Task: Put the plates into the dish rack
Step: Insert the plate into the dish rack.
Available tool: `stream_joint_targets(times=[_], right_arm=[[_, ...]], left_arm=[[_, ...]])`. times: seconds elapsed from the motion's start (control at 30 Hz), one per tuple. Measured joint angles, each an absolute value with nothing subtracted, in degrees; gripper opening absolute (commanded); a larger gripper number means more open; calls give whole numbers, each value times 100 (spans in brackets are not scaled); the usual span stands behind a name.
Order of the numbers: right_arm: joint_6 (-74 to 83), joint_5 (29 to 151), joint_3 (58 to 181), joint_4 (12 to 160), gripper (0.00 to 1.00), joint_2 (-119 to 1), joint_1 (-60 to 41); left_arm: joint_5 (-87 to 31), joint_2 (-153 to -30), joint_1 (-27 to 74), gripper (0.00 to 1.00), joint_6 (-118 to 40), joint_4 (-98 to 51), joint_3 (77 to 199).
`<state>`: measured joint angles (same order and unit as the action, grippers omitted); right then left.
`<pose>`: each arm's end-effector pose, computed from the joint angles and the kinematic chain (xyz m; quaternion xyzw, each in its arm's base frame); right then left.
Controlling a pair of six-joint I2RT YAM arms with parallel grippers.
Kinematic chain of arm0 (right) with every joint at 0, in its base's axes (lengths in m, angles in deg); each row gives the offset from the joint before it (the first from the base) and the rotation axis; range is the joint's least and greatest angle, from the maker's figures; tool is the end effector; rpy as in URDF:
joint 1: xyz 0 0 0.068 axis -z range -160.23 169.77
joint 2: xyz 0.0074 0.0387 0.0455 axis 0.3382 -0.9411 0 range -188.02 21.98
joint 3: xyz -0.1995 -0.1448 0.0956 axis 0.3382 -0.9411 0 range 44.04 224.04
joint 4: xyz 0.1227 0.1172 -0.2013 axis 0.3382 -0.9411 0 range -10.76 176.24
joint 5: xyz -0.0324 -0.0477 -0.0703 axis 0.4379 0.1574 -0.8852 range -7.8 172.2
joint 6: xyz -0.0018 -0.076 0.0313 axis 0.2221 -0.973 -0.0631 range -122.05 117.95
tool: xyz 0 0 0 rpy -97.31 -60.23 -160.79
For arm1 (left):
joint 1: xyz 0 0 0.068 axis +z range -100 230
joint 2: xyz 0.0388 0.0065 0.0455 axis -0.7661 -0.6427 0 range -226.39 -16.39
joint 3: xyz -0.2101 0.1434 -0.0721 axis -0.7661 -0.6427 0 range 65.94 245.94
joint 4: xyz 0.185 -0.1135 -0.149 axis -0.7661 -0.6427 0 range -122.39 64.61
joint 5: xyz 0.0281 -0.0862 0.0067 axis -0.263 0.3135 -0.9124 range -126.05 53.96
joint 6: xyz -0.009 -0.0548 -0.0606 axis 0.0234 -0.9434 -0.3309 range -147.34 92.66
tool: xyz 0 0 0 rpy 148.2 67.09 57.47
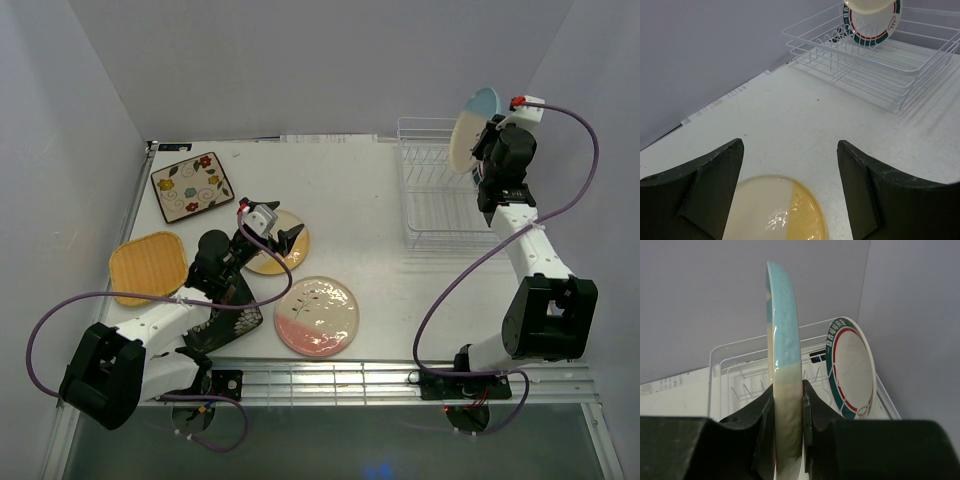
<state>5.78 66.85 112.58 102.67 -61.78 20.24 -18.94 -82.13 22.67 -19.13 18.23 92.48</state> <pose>0.3892 -0.0222 0.3633 0.1454 0.6846 -0.0478 0.7126 0.2446 -0.1501 0.2477 0.3090 0.6063 -0.2202 0.6989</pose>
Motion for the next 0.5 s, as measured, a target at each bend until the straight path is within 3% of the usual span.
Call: stream_joint_targets(times=[0.17,0.5], right_arm=[[327,6936,10668,10986,8,-6192,2332],[86,7504,10613,11511,8,-6703,2737]], left_arm=[[-1866,-8213,2267,85,-1905,1869,9178],[-1800,-8213,2267,86,-1902,1884,9159]])
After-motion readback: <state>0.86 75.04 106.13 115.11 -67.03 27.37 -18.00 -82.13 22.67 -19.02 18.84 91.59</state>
